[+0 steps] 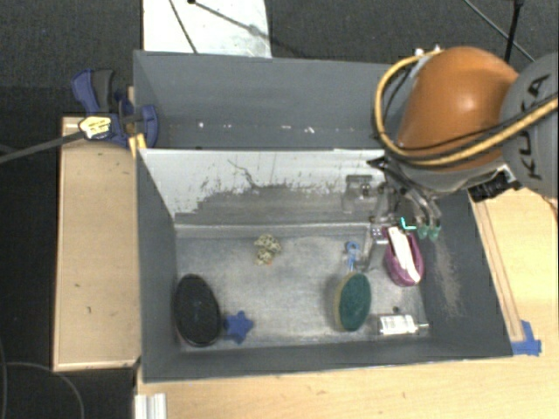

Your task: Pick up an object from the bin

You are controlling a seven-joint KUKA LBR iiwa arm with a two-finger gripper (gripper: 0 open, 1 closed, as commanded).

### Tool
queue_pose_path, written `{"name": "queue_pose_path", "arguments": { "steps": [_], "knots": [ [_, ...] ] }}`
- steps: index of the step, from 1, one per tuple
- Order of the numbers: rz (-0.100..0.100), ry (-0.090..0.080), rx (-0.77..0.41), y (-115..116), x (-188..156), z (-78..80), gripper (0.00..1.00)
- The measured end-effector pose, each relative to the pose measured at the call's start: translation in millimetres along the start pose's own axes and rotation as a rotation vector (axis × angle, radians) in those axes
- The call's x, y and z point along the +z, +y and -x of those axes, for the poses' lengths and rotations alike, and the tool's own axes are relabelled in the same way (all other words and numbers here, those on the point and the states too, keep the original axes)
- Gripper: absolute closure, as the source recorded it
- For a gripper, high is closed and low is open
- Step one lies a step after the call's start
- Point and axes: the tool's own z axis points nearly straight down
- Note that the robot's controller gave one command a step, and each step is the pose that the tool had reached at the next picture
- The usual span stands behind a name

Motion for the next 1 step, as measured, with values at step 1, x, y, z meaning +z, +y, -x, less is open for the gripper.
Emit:
{"name": "queue_pose_path", "arguments": {
  "steps": [1],
  "knots": [
    [0.001, 0.009, -0.613, -21.6, 170.9, -22.4, 0.00]
  ]
}}
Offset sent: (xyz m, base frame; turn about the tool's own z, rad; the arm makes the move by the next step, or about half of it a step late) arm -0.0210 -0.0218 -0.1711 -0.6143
